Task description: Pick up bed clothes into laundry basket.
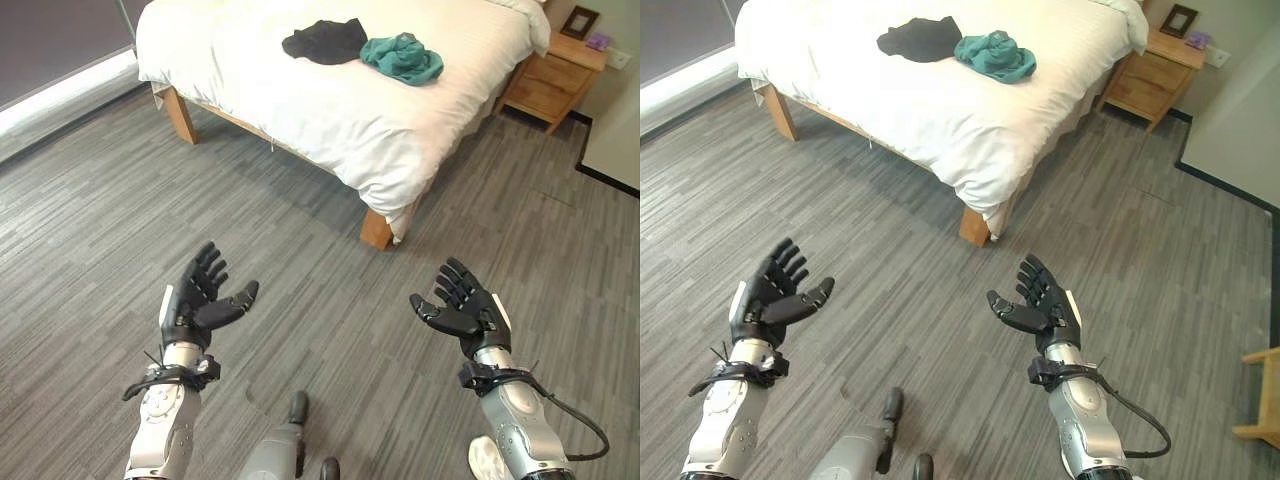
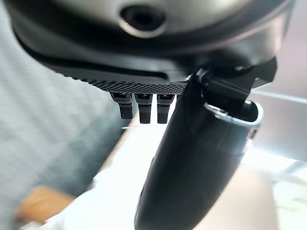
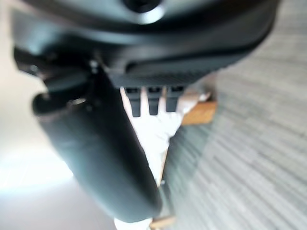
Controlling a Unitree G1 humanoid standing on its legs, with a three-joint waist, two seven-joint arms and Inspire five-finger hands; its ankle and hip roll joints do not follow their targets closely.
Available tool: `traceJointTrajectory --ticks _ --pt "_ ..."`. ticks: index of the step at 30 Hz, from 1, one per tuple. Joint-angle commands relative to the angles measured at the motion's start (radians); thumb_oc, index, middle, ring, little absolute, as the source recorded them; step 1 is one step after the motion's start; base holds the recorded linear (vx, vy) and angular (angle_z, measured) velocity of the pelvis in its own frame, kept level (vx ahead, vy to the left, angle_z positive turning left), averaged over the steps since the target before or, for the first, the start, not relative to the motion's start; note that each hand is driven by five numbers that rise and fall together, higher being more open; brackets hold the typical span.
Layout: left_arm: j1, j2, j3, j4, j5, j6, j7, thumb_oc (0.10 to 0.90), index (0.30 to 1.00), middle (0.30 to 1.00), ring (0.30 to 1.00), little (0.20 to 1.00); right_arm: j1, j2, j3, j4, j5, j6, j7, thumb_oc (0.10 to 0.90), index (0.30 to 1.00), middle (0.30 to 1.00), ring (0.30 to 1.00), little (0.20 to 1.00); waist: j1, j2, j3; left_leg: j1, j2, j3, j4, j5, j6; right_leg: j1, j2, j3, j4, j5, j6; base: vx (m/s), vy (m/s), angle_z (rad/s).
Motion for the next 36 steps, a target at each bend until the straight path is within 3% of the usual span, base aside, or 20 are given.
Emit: traceJointTrajectory --ticks 1,2,4,6,7,8,9,12,16,17,21,22,23,24,26,28,30,32,33,36 --pt "-0.020 0.082 0.086 -0.212 0.005 -0.136 -0.039 0.800 0.900 0.900 0.900 0.900 -0.073 0.046 0.002 -0.104 -0.023 -0.069 0.069 0.800 0.900 0.900 0.900 0.900 0.079 -0.012 -0.145 0.115 -0.028 -0.009 -0.177 0.055 -0.001 -0.032 -0.105 -0.024 0.352 0.093 0.186 0.37 0.130 -0.36" --pt "-0.020 0.082 0.085 -0.212 0.005 -0.136 -0.039 0.800 0.900 0.900 0.900 0.900 -0.072 0.046 0.002 -0.103 -0.023 -0.069 0.068 0.800 0.900 0.900 0.900 0.900 0.080 -0.017 -0.149 0.115 -0.033 -0.008 -0.179 0.049 -0.001 -0.035 -0.109 -0.022 0.357 0.087 0.188 0.52 0.197 -0.38" --pt "-0.031 0.095 0.108 -0.234 -0.022 -0.137 -0.037 0.800 0.900 0.900 0.900 0.900 -0.079 0.064 0.023 -0.088 -0.026 -0.060 0.065 0.800 0.900 0.900 0.900 0.900 0.075 -0.006 -0.128 0.188 -0.026 -0.027 -0.168 0.017 0.021 -0.142 -0.140 -0.009 0.640 0.327 0.266 0.37 0.159 -0.42" --pt "-0.061 0.100 0.114 -0.252 -0.069 -0.153 -0.038 0.800 0.900 0.900 0.900 0.900 -0.066 0.081 0.023 -0.099 -0.020 -0.058 0.078 0.800 0.900 0.900 0.900 0.900 0.035 0.033 -0.101 0.267 0.001 -0.080 -0.183 -0.013 0.035 -0.262 -0.120 -0.008 0.801 0.343 0.236 0.51 0.154 0.08" --pt "-0.080 0.100 0.098 -0.240 -0.065 -0.150 -0.035 0.800 0.900 0.900 0.900 0.900 -0.048 0.071 0.014 -0.123 -0.044 -0.046 0.080 0.800 0.900 0.900 0.900 0.900 0.000 0.057 -0.093 0.313 0.015 -0.119 -0.198 -0.036 0.040 -0.352 -0.155 -0.057 0.824 0.262 0.191 0.43 0.069 0.60" --pt "-0.080 0.099 0.097 -0.239 -0.065 -0.150 -0.035 0.800 0.900 0.900 0.900 0.900 -0.045 0.070 0.013 -0.125 -0.044 -0.045 0.080 0.800 0.900 0.900 0.900 0.900 -0.007 0.052 -0.093 0.314 0.009 -0.127 -0.199 -0.038 0.040 -0.352 -0.163 -0.063 0.834 0.251 0.190 0.59 -0.017 1.44" --pt "-0.093 0.114 0.085 -0.223 -0.027 -0.142 -0.013 0.800 0.900 0.900 0.900 0.900 -0.042 0.055 -0.004 -0.139 -0.047 -0.043 0.072 0.800 0.900 0.900 0.900 0.900 -0.033 0.063 -0.092 0.360 0.025 -0.161 -0.210 -0.060 0.032 -0.407 -0.250 -0.126 0.751 0.228 0.167 0.34 -0.053 1.33" --pt "-0.088 0.110 0.086 -0.218 -0.049 -0.140 -0.020 0.800 0.900 0.900 0.900 0.900 -0.053 0.034 -0.041 -0.157 -0.057 -0.045 0.061 0.800 0.900 0.900 0.900 0.900 -0.058 0.049 -0.088 0.401 0.021 -0.193 -0.221 -0.102 0.011 -0.447 -0.278 -0.156 0.569 0.228 0.178 0.43 -0.144 0.70" --pt "-0.095 0.123 0.083 -0.166 -0.036 -0.139 -0.016 0.800 0.900 0.900 0.900 0.900 -0.081 -0.002 -0.091 -0.185 -0.062 -0.052 0.034 0.800 0.900 0.900 0.900 0.900 -0.102 0.023 -0.082 0.484 0.049 -0.238 -0.222 -0.195 -0.035 -0.420 -0.226 -0.140 0.136 0.275 0.227 0.66 -0.284 0.78" --pt "-0.090 0.133 0.086 -0.132 0.003 -0.130 -0.022 0.800 0.900 0.900 0.900 0.900 -0.114 -0.055 -0.137 -0.188 -0.076 -0.059 0.023 0.800 0.900 0.900 0.900 0.900 -0.120 -0.007 -0.097 0.555 0.100 -0.264 -0.222 -0.252 -0.070 -0.444 -0.222 -0.137 0.010 0.346 0.271 0.87 -0.369 1.06" --pt "-0.089 0.121 0.080 -0.101 -0.023 -0.123 -0.032 0.800 0.900 0.900 0.900 0.900 -0.134 -0.114 -0.169 -0.206 -0.083 -0.068 0.025 0.800 0.900 0.900 0.900 0.900 -0.142 -0.004 -0.126 0.567 0.213 -0.274 -0.070 -0.189 -0.140 -0.420 -0.186 -0.131 0.101 0.314 0.229 0.64 -0.372 0.03" --pt "-0.087 0.110 0.072 -0.088 -0.043 -0.117 -0.036 0.800 0.900 0.900 0.900 0.900 -0.152 -0.139 -0.160 -0.206 -0.069 -0.073 0.026 0.800 0.900 0.900 0.900 0.900 -0.140 -0.004 -0.117 0.465 0.234 -0.264 0.173 -0.025 -0.161 -0.368 -0.159 -0.137 0.102 0.283 0.189 0.55 -0.434 0.07" --pt "-0.090 0.110 0.059 -0.088 -0.055 -0.107 -0.040 0.800 0.900 0.900 0.900 0.900 -0.165 -0.164 -0.158 -0.207 -0.064 -0.077 0.022 0.800 0.900 0.900 0.900 0.900 -0.135 -0.026 -0.100 0.380 0.248 -0.240 0.309 0.064 -0.152 -0.328 -0.155 -0.134 0.093 0.264 0.164 0.53 -0.638 -0.63" --pt "-0.098 0.127 0.047 -0.098 -0.066 -0.094 -0.058 0.800 0.900 0.900 0.900 0.900 -0.185 -0.201 -0.163 -0.216 -0.052 -0.078 0.010 0.800 0.900 0.900 0.900 0.900 -0.102 -0.073 -0.051 0.219 0.197 -0.226 0.496 0.029 -0.088 -0.279 -0.147 -0.116 0.078 0.238 0.121 0.29 -0.421 -0.86" --pt "-0.098 0.135 0.036 -0.101 -0.060 -0.091 -0.064 0.800 0.900 0.900 0.900 0.900 -0.203 -0.238 -0.168 -0.200 -0.056 -0.081 0.004 0.800 0.900 0.900 0.900 0.900 -0.077 -0.083 -0.023 0.135 0.173 -0.203 0.564 -0.010 -0.081 -0.253 -0.147 -0.102 0.068 0.231 0.117 0.22 -0.225 -0.86" --pt "-0.105 0.136 0.007 -0.084 -0.066 -0.085 -0.071 0.800 0.900 0.900 0.900 0.900 -0.243 -0.296 -0.156 -0.170 -0.070 -0.068 -0.002 0.800 0.900 0.900 0.900 0.900 -0.049 -0.080 -0.016 0.048 0.131 -0.182 0.512 -0.057 -0.088 -0.212 -0.147 -0.081 0.049 0.220 0.122 0.41 -0.075 -0.95" --pt "-0.097 0.130 -0.025 -0.079 -0.093 -0.077 -0.092 0.800 0.900 0.900 0.900 0.900 -0.271 -0.360 -0.137 -0.142 -0.119 -0.046 0.001 0.800 0.900 0.900 0.900 0.900 -0.028 -0.063 -0.028 0.060 0.093 -0.153 0.275 -0.073 -0.092 -0.178 -0.135 -0.054 0.035 0.200 0.133 0.48 0.067 -0.57" --pt "-0.072 0.157 -0.041 -0.098 -0.071 -0.075 -0.114 0.800 0.900 0.900 0.900 0.900 -0.308 -0.433 -0.103 -0.127 -0.237 -0.018 0.021 0.800 0.900 0.900 0.900 0.900 0.001 -0.038 -0.052 0.118 0.030 -0.217 -0.001 -0.045 -0.085 -0.159 -0.102 -0.023 0.036 0.171 0.144 0.56 0.125 -0.46" --pt "-0.066 0.166 -0.053 -0.107 -0.094 -0.077 -0.139 0.800 0.900 0.900 0.900 0.900 -0.357 -0.512 -0.089 -0.083 -0.336 0.013 0.029 0.800 0.900 0.900 0.900 0.900 0.003 -0.024 -0.074 0.162 0.021 -0.238 -0.050 -0.042 -0.083 -0.139 -0.096 -0.017 0.055 0.140 0.150 0.46 0.109 -0.73" --pt "-0.071 0.152 -0.060 -0.103 -0.132 -0.074 -0.154 0.800 0.900 0.900 0.900 0.900 -0.427 -0.546 -0.045 -0.029 -0.433 0.038 0.027 0.800 0.900 0.900 0.900 0.900 -0.013 -0.016 -0.088 0.207 0.026 -0.242 -0.078 -0.050 -0.071 -0.147 -0.114 -0.011 0.107 0.124 0.160 0.28 0.185 -0.86"
